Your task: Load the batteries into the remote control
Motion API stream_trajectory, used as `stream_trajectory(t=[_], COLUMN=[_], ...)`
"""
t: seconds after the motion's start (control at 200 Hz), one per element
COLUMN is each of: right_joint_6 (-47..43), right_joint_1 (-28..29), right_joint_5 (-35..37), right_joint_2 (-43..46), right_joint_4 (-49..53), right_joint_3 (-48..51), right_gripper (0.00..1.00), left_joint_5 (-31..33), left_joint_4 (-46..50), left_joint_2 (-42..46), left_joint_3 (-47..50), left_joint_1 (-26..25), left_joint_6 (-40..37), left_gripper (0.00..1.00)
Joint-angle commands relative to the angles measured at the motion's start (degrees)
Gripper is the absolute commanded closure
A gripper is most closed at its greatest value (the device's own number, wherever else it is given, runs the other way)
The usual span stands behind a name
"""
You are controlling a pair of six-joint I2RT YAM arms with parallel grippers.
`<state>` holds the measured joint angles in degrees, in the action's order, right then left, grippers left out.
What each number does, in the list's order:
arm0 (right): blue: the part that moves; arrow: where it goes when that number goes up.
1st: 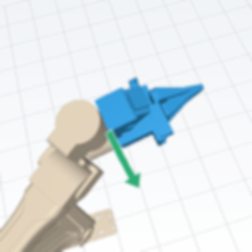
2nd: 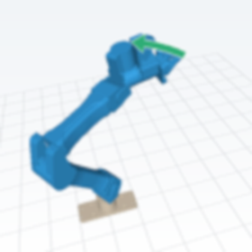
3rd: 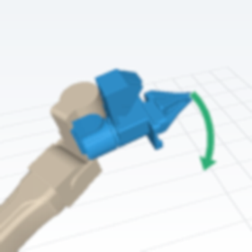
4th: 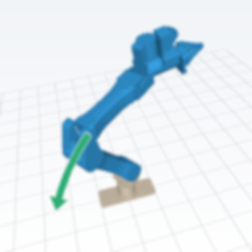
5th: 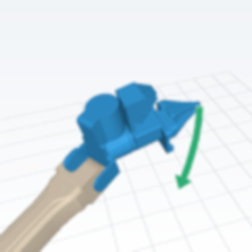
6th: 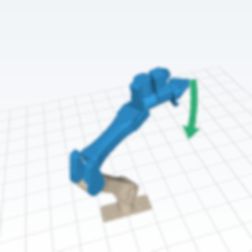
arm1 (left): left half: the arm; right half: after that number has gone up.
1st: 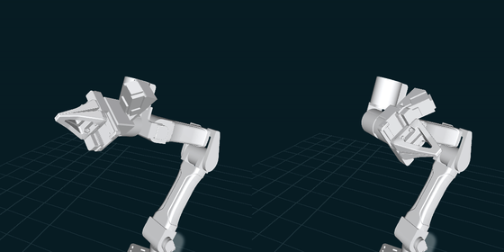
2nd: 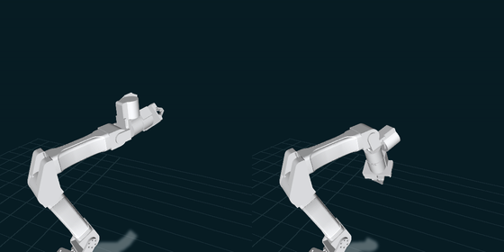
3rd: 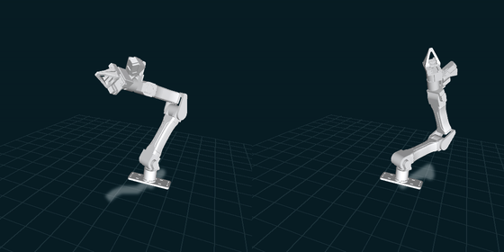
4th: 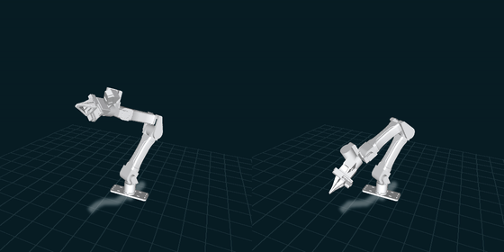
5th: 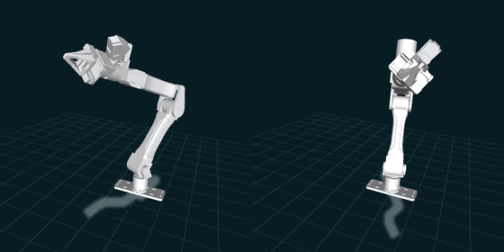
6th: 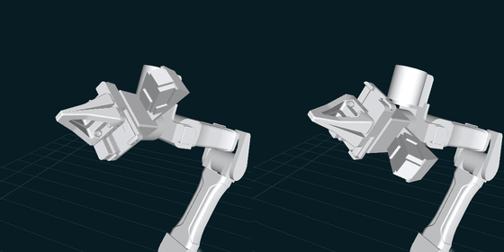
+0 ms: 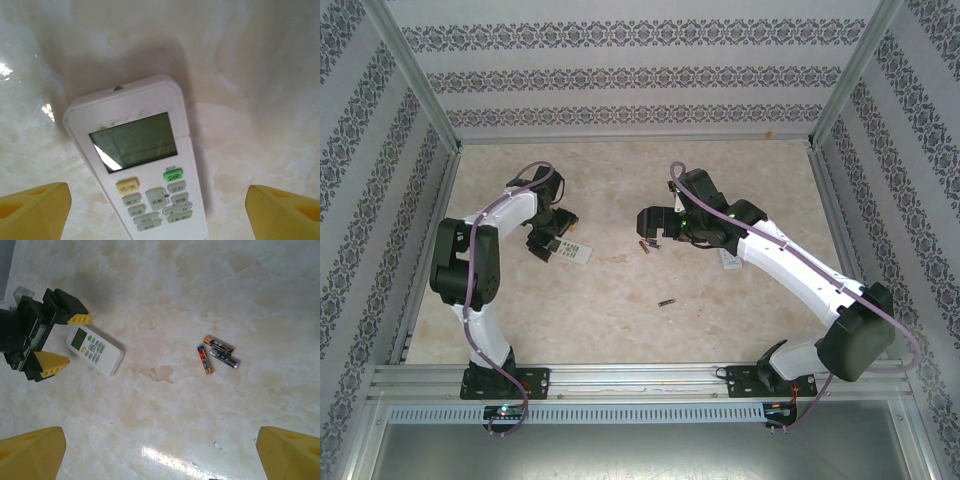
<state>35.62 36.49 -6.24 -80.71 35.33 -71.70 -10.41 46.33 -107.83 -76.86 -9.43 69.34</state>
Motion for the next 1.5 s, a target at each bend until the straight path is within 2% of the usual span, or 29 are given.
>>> stream_trajectory(t=[0.0, 0.28, 0.445, 0.58, 0.744, 0.914, 1.099, 1.219, 1.369, 1.494], right_joint_6=[-1.5, -1.5, -1.7, -2.0, -2.2, -1.5, 6.3, 11.3, 15.2, 18.2], right_joint_1=[-0.5, -1.0, -1.1, -1.3, -1.4, -1.8, -5.7, -8.8, -11.0, -12.1], right_joint_5=[1.3, 1.7, 1.6, 1.2, 1.1, 1.1, -2.5, -6.9, -12.4, -19.9], right_joint_2=[0.5, 0.8, 1.0, 0.7, 1.0, 1.5, 2.0, 2.1, 1.3, -1.8], right_joint_4=[1.1, 1.4, 1.3, 1.5, 2.0, 1.9, -0.1, -4.3, -11.4, -17.1], right_joint_3=[-0.4, -0.4, -0.4, -0.6, -0.8, -1.1, -2.4, -3.8, -7.8, -13.7], right_gripper=[0.02, 0.02, 0.02, 0.02, 0.02, 0.02, 0.02, 0.02, 0.02, 0.02], left_joint_5=[1.7, 2.7, 2.2, 1.3, 1.2, 0.4, -4.0, -8.5, -22.7, -33.3], left_joint_4=[4.9, 8.9, 6.5, 2.3, 2.4, 1.0, -3.7, -11.7, -40.0, -60.4], left_joint_2=[-2.6, -4.1, -4.9, -6.1, -7.8, -6.8, -2.5, 3.0, 10.5, 11.6], left_joint_3=[-2.6, -4.2, -2.8, -2.5, -3.0, -1.0, -0.1, 0.1, 2.5, -0.8], left_joint_1=[-0.3, -0.1, 0.5, 1.0, 1.1, 1.3, 3.0, 4.4, 5.2, 5.0], left_joint_6=[-0.6, -0.1, -0.1, -0.9, -2.1, -1.5, -3.2, -6.4, -7.7, -4.5], left_gripper=[0.11, 0.11, 0.10, 0.22, 0.32, 0.47, 0.60, 0.69, 0.70, 0.69])
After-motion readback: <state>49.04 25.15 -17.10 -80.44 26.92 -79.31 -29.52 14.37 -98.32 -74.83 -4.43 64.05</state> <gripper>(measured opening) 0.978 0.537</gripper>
